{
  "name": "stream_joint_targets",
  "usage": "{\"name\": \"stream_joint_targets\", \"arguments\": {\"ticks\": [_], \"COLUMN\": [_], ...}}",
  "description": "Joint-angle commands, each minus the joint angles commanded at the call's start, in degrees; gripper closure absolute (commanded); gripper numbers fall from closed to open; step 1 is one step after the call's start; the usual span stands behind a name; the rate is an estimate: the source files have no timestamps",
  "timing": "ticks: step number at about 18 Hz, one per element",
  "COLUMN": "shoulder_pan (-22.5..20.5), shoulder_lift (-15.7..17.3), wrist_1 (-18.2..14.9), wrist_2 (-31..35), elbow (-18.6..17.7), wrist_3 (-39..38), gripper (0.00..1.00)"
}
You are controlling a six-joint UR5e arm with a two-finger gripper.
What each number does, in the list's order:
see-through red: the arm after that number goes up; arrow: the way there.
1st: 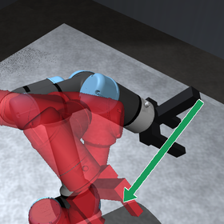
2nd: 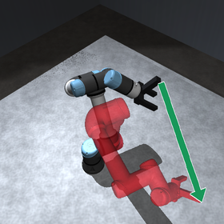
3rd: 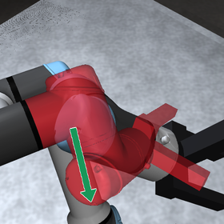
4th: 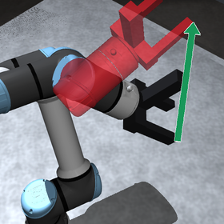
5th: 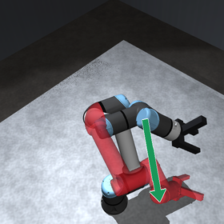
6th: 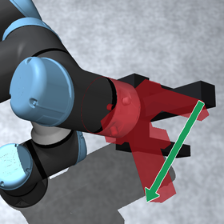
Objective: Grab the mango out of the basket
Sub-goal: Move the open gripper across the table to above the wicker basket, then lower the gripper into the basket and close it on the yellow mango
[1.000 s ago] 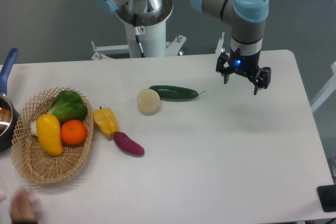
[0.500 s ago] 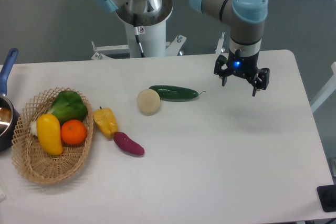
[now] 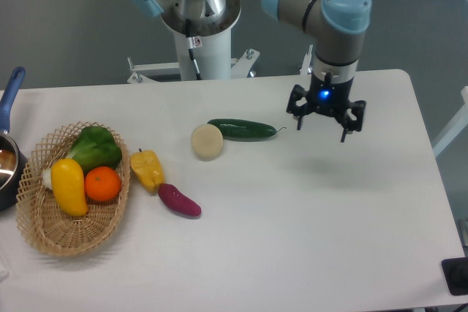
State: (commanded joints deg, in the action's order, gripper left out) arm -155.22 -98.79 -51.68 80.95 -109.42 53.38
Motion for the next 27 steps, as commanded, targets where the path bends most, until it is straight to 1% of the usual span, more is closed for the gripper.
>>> {"name": "stream_joint_targets", "arguments": {"ticks": [3, 5, 7, 9, 12, 16, 18, 20, 21, 22, 24, 27], "shoulder_pan": [5.4, 11.0, 14.7, 20.0, 26.0, 33.7, 37.2, 40.6, 43.2, 44.8, 47.6, 51.2], "shoulder_lift": [1.6, 1.8, 1.9, 1.7, 1.1, -2.6, -5.0, -7.9, -10.0, -11.1, -12.3, -14.0], "wrist_1": [-0.3, -0.4, -0.4, -0.4, -0.4, -0.6, -1.6, -5.5, -8.5, -10.0, -11.2, -12.1], "wrist_2": [0.0, 0.2, 0.4, 0.5, 0.0, 0.4, 0.5, 1.0, 1.4, 1.4, 2.0, 3.8], "elbow": [-0.2, -0.2, 0.2, 1.5, 3.3, 6.9, 9.7, 13.4, 16.2, 17.5, 18.4, 18.2], "wrist_3": [-7.7, -12.4, -19.3, -25.4, -33.2, -45.6, -49.6, -52.8, -54.7, -55.7, -57.3, -59.0], "gripper": [0.0, 0.0, 0.0, 0.0, 0.0, 0.0, 0.0, 0.0, 0.0, 0.0, 0.0, 0.0]}}
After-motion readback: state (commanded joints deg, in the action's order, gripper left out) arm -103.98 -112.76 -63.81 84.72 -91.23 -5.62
